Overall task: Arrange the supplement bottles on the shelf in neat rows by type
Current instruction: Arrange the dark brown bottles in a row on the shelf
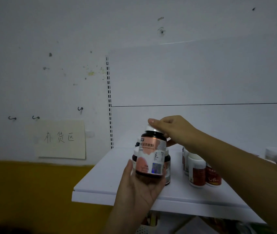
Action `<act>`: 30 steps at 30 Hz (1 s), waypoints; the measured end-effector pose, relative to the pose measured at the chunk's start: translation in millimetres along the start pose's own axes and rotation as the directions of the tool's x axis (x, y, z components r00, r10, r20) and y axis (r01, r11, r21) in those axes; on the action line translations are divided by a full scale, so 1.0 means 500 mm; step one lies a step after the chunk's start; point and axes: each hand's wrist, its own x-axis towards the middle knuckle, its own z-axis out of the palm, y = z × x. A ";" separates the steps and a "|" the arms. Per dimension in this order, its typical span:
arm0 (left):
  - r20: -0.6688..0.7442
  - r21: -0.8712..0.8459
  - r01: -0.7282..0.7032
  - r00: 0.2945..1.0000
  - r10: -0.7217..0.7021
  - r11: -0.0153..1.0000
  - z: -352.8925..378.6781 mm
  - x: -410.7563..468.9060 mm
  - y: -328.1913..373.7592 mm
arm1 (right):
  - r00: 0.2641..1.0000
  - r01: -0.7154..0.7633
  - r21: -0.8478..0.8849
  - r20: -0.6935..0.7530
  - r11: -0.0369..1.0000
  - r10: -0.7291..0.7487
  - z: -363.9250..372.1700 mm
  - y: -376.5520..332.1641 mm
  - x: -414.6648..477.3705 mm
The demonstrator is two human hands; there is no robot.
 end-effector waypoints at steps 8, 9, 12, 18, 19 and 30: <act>-0.016 -0.037 -0.005 1.000 0.004 0.999 0.002 0.001 -0.021 | 0.996 -0.045 0.093 0.080 0.995 0.038 -0.001 0.023 -0.018; -0.027 -0.019 -0.055 0.998 0.054 0.998 0.003 0.002 -0.023 | 0.994 -0.064 0.103 0.091 0.993 0.055 -0.003 0.024 -0.022; -0.068 0.034 -0.147 0.986 0.149 0.988 0.006 0.003 -0.031 | 0.988 -0.138 0.126 0.083 0.982 0.129 0.003 0.026 -0.029; -0.059 -0.079 -0.025 0.998 0.020 0.997 0.007 -0.012 -0.038 | 0.994 -0.111 0.102 0.010 0.989 0.110 0.016 0.038 -0.033; -0.016 -0.140 0.041 0.999 -0.044 0.989 0.006 -0.015 -0.038 | 0.994 -0.111 0.135 0.022 0.985 0.109 0.013 0.039 -0.036; -0.096 0.311 -0.309 0.931 0.353 0.899 -0.017 0.008 -0.082 | 0.979 -0.201 0.201 0.069 0.959 0.191 0.010 0.053 -0.057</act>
